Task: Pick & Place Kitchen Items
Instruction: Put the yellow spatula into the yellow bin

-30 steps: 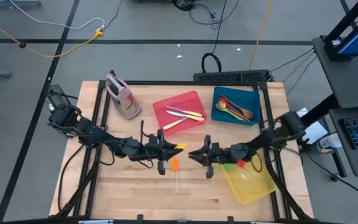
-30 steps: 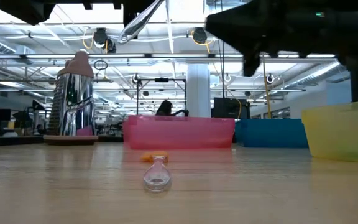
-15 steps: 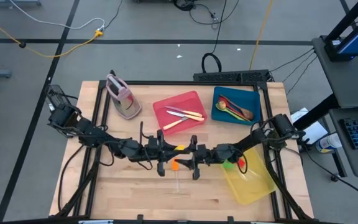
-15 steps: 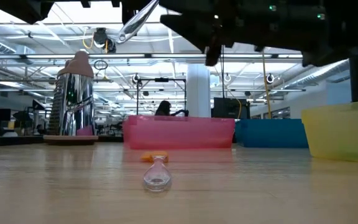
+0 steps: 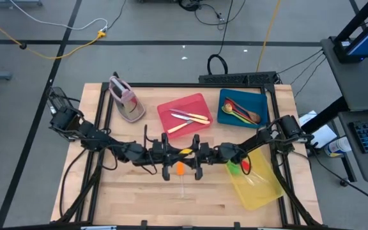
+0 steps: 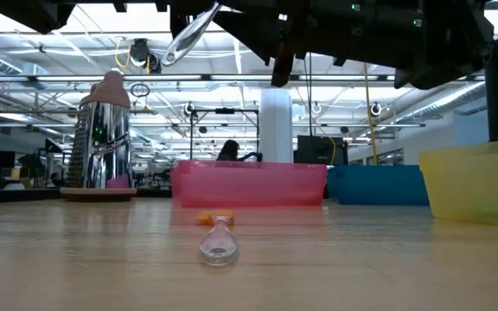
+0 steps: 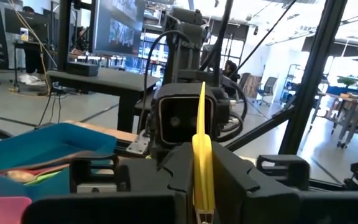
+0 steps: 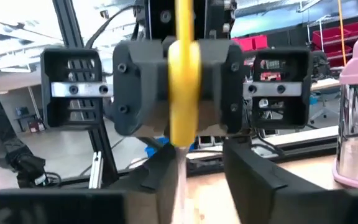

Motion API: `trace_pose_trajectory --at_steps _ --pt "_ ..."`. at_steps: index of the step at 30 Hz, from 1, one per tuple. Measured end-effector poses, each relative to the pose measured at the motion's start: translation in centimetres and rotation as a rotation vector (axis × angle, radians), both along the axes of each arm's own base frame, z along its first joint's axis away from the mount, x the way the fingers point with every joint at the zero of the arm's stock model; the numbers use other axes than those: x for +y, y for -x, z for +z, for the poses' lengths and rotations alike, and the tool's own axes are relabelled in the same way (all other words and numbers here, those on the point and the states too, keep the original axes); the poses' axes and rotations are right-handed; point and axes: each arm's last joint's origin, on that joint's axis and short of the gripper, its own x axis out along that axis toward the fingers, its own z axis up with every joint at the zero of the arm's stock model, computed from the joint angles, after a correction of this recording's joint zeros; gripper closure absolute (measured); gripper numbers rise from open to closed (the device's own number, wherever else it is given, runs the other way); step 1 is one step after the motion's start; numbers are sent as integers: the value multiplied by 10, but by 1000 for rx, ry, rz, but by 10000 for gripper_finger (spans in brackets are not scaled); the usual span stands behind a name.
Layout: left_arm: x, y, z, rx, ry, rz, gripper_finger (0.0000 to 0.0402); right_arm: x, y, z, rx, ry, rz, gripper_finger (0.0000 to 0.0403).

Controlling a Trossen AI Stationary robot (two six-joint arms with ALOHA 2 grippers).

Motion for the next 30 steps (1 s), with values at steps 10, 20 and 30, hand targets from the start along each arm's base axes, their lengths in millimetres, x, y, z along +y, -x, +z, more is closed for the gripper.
trace_pose_trajectory --at_steps 10,20,30 --pt "0 0 -2 21 3 0 379 2 -1 -3 33 43 33 390" --pt "-6 1 -6 58 -12 -39 308 8 -1 -13 134 48 64 398" --pt "-9 2 -5 53 -16 -54 296 13 1 -23 235 69 79 398"
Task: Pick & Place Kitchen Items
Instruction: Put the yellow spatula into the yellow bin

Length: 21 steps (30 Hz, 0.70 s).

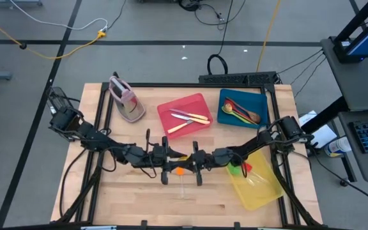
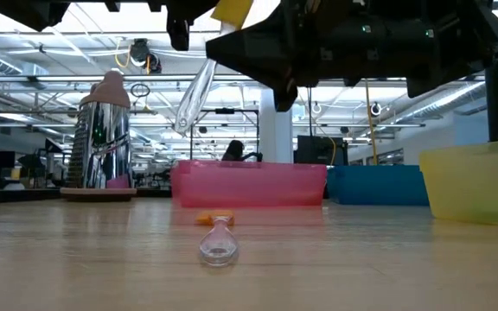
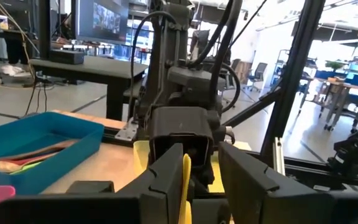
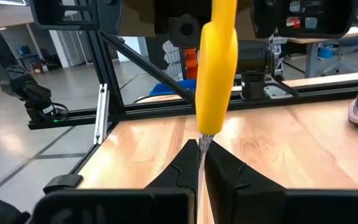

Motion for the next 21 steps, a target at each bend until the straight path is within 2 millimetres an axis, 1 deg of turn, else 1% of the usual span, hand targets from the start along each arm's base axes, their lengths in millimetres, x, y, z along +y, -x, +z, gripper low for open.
trace_pose_trajectory --at_steps 4,6,8,12,13,21 --pt "0 0 -1 7 -3 6 297 0 0 -1 12 -25 1 397" --pt "1 0 -2 22 -8 22 305 0 0 -1 11 -23 0 397" --pt "1 0 -5 50 -19 44 324 0 0 -1 10 -22 0 397" --pt "2 0 -6 62 -23 64 385 0 0 -1 10 -20 1 397" --pt "2 0 -6 62 -21 65 391 0 0 -1 10 -20 0 397" --pt "1 0 -8 85 -16 76 396 0 1 1 9 -21 1 397"
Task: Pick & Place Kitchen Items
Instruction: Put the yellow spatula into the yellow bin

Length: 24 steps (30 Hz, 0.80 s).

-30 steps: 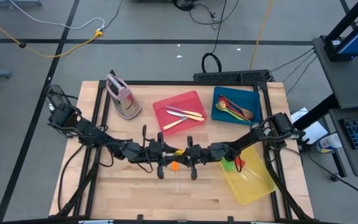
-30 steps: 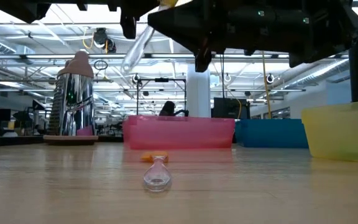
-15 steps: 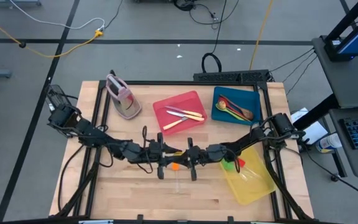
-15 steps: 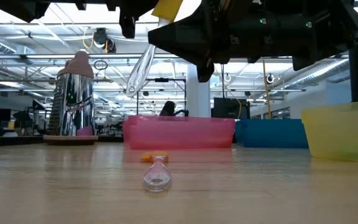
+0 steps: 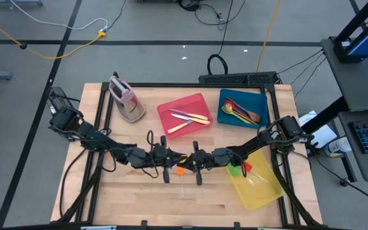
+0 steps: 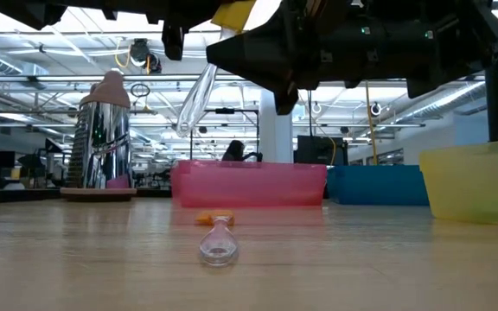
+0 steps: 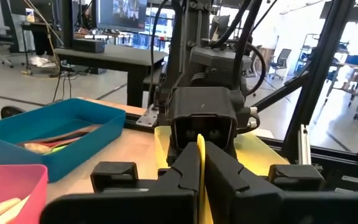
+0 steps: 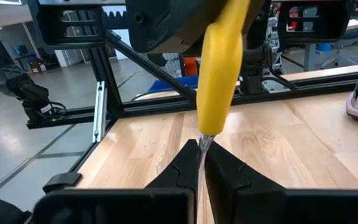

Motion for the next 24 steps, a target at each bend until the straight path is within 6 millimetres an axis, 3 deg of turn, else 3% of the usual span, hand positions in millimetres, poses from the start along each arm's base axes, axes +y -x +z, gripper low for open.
trace_pose_trajectory --at_steps 24 --pt "0 0 -1 17 5 2 398 -4 13 34 66 25 -7 397"
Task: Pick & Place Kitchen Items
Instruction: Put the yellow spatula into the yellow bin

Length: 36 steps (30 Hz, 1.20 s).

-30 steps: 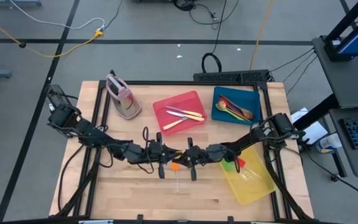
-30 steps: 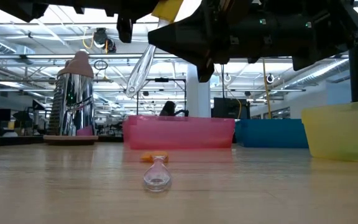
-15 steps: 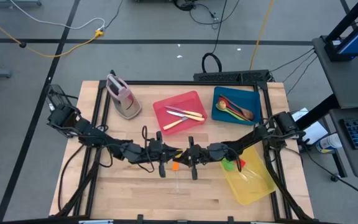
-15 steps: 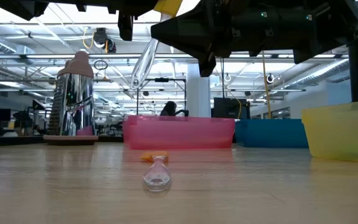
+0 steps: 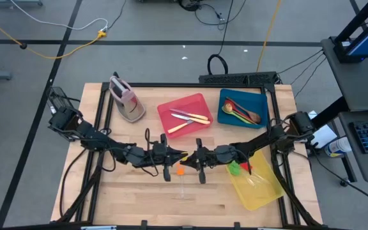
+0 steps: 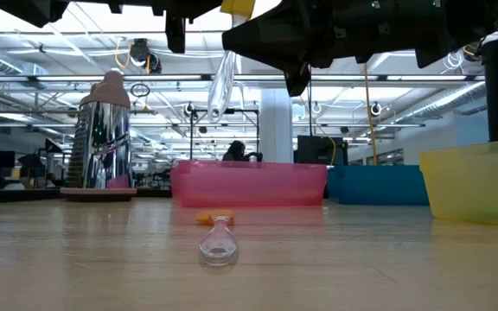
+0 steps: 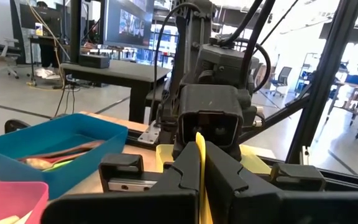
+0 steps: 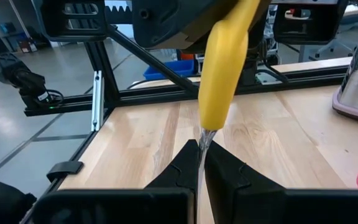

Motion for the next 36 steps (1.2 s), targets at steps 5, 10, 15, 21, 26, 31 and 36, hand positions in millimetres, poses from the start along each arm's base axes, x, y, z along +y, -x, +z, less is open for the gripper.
trace_pose_trajectory --at_steps 5,10,15,21,26,31,36 --pt "0 0 -1 2 -1 0 398 0 0 0 0 0 -1 397" --pt "0 0 -1 -1 14 -1 384 -1 0 1 -1 0 -3 396" --pt "0 0 -2 10 13 -2 387 -1 0 -3 34 10 -2 395" --pt "0 0 -3 12 16 -3 375 -1 1 -4 59 14 -3 395" --pt "0 0 -3 12 19 -5 356 -2 3 0 81 20 -4 394" --pt "0 1 -10 62 1 -9 334 -2 9 9 127 2 -4 394" --pt "0 1 -12 89 26 -3 320 0 23 15 242 -27 3 394"
